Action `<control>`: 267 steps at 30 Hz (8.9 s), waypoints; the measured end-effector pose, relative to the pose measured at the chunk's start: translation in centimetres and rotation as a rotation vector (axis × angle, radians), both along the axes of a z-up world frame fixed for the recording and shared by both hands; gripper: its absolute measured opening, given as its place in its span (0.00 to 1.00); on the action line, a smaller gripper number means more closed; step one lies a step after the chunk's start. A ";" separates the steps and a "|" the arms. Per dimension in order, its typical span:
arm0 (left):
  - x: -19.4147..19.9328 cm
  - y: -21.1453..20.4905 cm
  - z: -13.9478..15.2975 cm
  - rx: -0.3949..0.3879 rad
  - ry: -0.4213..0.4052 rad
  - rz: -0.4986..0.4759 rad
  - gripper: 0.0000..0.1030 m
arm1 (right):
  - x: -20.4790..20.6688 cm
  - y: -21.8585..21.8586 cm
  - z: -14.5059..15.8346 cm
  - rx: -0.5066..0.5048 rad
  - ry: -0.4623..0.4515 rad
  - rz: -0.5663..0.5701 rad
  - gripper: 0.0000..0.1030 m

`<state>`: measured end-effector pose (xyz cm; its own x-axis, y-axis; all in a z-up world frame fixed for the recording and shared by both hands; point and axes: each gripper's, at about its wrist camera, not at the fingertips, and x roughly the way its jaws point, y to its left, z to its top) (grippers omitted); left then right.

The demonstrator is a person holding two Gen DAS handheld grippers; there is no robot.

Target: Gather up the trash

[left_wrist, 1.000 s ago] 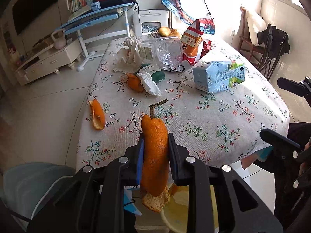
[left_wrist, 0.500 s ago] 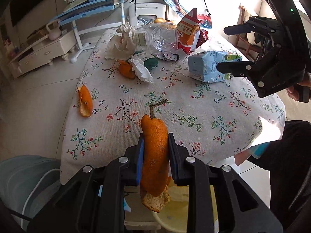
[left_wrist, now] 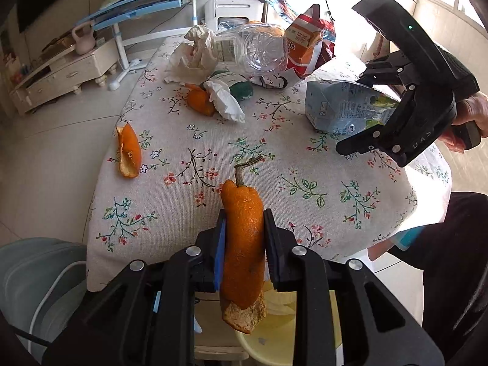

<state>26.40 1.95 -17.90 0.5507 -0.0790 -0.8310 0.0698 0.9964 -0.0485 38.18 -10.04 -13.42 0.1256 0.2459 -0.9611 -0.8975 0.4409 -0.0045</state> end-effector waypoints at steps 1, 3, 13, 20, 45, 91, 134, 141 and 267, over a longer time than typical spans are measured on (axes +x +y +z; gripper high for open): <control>0.1 0.0 -0.1 -0.001 0.002 0.000 0.22 | -0.4 0.1 0.1 0.009 0.004 0.001 0.83; 0.1 0.0 -0.1 -0.003 0.002 0.002 0.22 | -1.1 0.0 0.4 0.034 0.016 -0.012 0.83; -0.6 0.2 0.7 -0.022 -0.018 0.017 0.22 | -2.6 -2.0 1.0 0.145 0.008 -0.251 0.42; -1.2 0.7 2.0 -0.063 -0.051 0.050 0.22 | -4.9 -5.0 2.1 0.358 0.005 -0.472 0.36; -7.9 -0.5 4.8 -0.117 -0.093 0.024 0.22 | -20.3 -3.3 2.2 0.462 0.038 -0.539 0.36; -14.3 -4.6 -0.2 -0.104 0.075 -0.069 0.41 | -25.3 -0.8 8.6 0.038 -0.725 -0.630 0.93; -18.3 2.5 7.2 -0.062 -0.224 0.226 0.72 | -28.2 0.6 10.3 0.114 -0.727 -0.587 0.93; -17.3 2.7 6.7 -0.063 -0.210 0.234 0.73 | -27.5 0.5 9.6 0.125 -0.654 -0.588 0.93; 6.9 8.8 0.6 0.054 -0.075 0.402 0.70 | -19.8 1.5 5.3 0.211 -0.308 -0.530 0.93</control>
